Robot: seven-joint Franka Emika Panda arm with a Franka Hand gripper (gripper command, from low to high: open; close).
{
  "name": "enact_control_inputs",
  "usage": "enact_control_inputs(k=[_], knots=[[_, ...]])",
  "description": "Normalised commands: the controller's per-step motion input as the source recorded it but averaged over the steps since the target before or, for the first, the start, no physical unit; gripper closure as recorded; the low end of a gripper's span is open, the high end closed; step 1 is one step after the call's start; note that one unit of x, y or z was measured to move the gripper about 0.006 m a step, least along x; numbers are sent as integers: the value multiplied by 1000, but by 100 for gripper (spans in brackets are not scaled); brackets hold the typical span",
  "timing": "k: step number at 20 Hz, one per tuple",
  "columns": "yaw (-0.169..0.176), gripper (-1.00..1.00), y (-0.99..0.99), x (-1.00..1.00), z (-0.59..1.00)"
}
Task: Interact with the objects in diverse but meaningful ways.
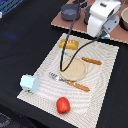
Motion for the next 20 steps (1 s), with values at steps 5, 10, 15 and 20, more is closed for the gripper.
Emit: enact_control_inputs(k=[5, 10, 15, 20], knots=[[-2, 100, -78, -24, -215], [-3, -100, 168, -266, 192], [0, -100, 323, -441, 564], [13, -100, 422, -658, 710]])
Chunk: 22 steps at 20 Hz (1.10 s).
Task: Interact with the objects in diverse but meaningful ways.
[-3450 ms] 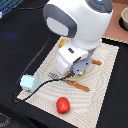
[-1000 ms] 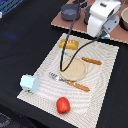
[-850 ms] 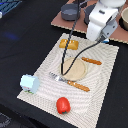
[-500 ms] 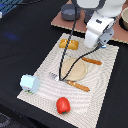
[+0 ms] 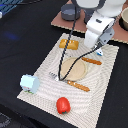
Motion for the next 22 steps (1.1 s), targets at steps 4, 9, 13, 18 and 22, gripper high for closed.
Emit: enact_control_inputs(k=[4, 9, 13, 18, 22], knots=[[29, -100, 369, -915, 673], [24, -100, 129, -974, 394], [23, -100, 0, -939, 124], [79, -100, -159, -804, 25], [91, -100, -256, -746, 3]])
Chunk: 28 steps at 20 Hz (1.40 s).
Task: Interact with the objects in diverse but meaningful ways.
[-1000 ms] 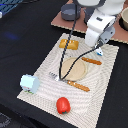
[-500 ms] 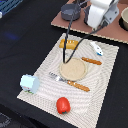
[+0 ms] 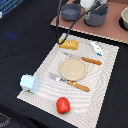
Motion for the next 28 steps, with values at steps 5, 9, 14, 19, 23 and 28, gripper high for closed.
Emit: enact_control_inputs(k=[5, 9, 14, 19, 23, 28], knots=[[62, -100, -366, -557, 98], [36, -100, -526, -411, -4], [13, -100, -621, -414, -156], [12, -100, -648, -406, -259], [13, -100, -569, -464, -479], [23, -100, -490, -415, -561]])
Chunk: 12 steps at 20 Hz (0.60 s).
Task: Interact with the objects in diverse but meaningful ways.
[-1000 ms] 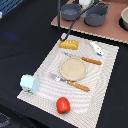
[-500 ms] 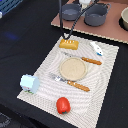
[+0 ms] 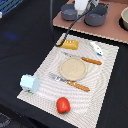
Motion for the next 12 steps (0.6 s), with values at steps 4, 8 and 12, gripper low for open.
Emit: enact_control_inputs(k=[4, 8, 12], knots=[[19, -100, -354, -291, -574], [23, -100, -249, -87, -459], [22, -100, -227, -164, -529]])
